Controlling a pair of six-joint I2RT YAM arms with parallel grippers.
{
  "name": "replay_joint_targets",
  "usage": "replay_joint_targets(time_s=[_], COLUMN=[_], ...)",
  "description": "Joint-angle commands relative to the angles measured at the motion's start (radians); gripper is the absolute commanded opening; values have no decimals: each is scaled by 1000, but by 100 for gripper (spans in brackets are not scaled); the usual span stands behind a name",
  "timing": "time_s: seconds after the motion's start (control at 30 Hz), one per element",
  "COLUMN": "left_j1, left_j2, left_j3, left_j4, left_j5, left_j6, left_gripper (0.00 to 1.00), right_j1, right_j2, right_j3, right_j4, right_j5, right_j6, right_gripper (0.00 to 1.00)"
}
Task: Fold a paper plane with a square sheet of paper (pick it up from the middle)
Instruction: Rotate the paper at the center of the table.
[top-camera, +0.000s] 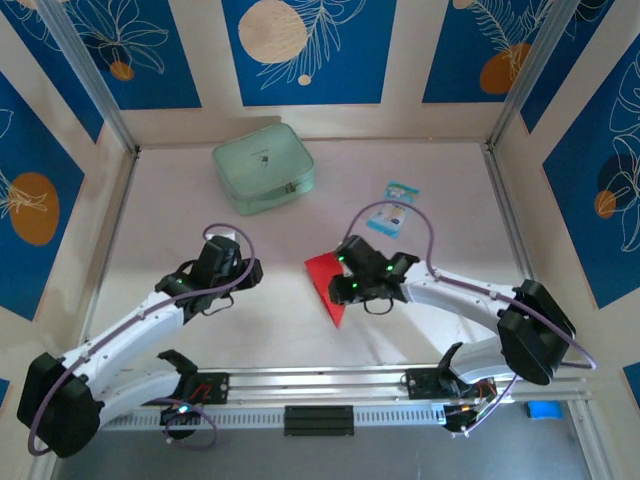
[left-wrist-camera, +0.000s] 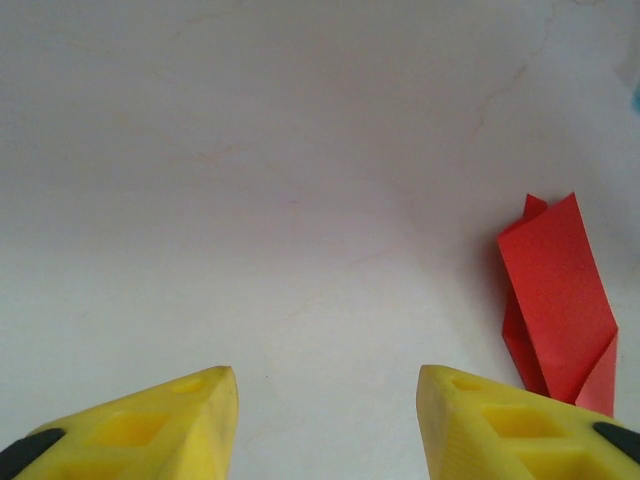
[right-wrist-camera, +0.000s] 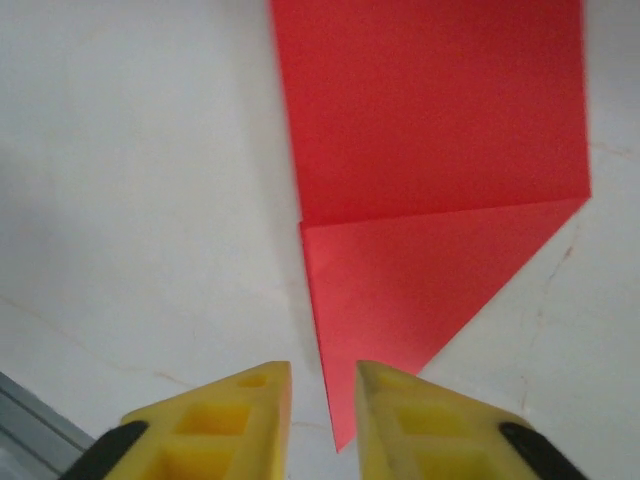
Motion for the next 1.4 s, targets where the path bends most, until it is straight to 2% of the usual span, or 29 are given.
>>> replay_joint_targets(time_s=[0.0, 0.33, 0.47, 0.63, 0.9, 1.0, 1.13, 1.23, 1.37], left_j1=[9, 12, 12, 14, 16, 15, 16, 16, 17], left_j2=[37, 106, 106, 117, 148, 160, 174, 189, 216], left_j3=[31, 58, 45, 37, 17, 12, 11, 12, 17], left_j4=[61, 89, 106, 119, 162, 176, 194, 207, 246], left_j5=[111, 177, 193, 213, 250, 264, 288, 316, 374], left_j6=[-9, -9, -17, -22, -42, -49, -53, -58, -59], left_gripper=[48, 47, 47, 47, 46, 46, 46, 46, 42], right_j1=[-69, -112, -110, -98, -34, -29, -2, 30, 18], right_j2=[-4, 161, 228, 296, 266, 260, 240, 200, 106], right_j3=[-65, -47, -31, -57, -166, -198, -261, -267, -230], right_j4=[185, 248, 253, 299, 424, 493, 673, 760, 638], right_j5=[-258, -355, -364, -347, -175, -167, -131, -100, -87], right_j6=[69, 122, 135, 235, 567, 677, 843, 864, 759], right_gripper=[20, 18, 18, 17, 18, 17, 19, 23, 25])
